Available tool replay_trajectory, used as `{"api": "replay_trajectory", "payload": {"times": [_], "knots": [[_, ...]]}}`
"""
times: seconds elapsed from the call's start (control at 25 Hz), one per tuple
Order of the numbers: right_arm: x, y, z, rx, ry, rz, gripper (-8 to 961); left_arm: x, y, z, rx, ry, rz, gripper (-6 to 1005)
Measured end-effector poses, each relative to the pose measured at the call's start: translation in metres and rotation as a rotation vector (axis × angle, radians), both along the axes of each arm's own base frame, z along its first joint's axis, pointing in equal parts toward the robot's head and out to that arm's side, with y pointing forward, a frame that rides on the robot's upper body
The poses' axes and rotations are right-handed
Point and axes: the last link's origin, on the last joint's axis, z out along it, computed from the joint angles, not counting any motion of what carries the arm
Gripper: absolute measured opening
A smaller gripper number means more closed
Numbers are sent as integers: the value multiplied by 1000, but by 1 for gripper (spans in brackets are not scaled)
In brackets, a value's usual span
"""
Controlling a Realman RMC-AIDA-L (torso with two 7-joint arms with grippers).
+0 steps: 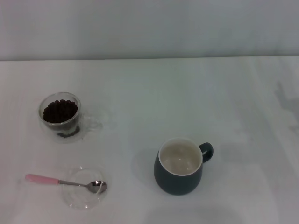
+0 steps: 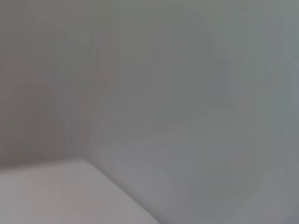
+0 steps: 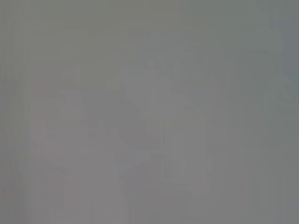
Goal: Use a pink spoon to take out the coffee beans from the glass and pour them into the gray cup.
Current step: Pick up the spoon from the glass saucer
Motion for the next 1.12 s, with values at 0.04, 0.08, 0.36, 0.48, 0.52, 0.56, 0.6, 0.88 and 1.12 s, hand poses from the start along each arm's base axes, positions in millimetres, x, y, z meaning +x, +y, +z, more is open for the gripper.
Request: {"api": "replay_trajectory", "payload": {"times": [0.04,0.08,0.36,0.48,0.52,0.56,0.6,0.88,1.12], "knots": [[0,1,0,-1,0,0,726,3,4,-4,-31,-22,-26,884],[-1,2,0,-2,0,1,726,7,9,-8,-63,-43,-55,884],[1,0,0,0,0,-10,726,24,24,-23,-218,-160,-172,880],[5,-1,3,11,3,-27,726,24,23,-28,-237,-144,-169,877],[5,0,3,12,2,-30,726,24,23,-29,-242,-142,-169,877],[6,0,3,12,1,-33,726,24,23,-31,-257,-137,-169,877],[6,1,4,11,0,-33,726,24,24,-33,-273,-134,-167,877],[5,4,6,13,-14,-32,726,30,34,-46,-382,-132,-200,876],[6,5,9,17,-25,-33,726,32,39,-56,-461,-154,-198,877]]}}
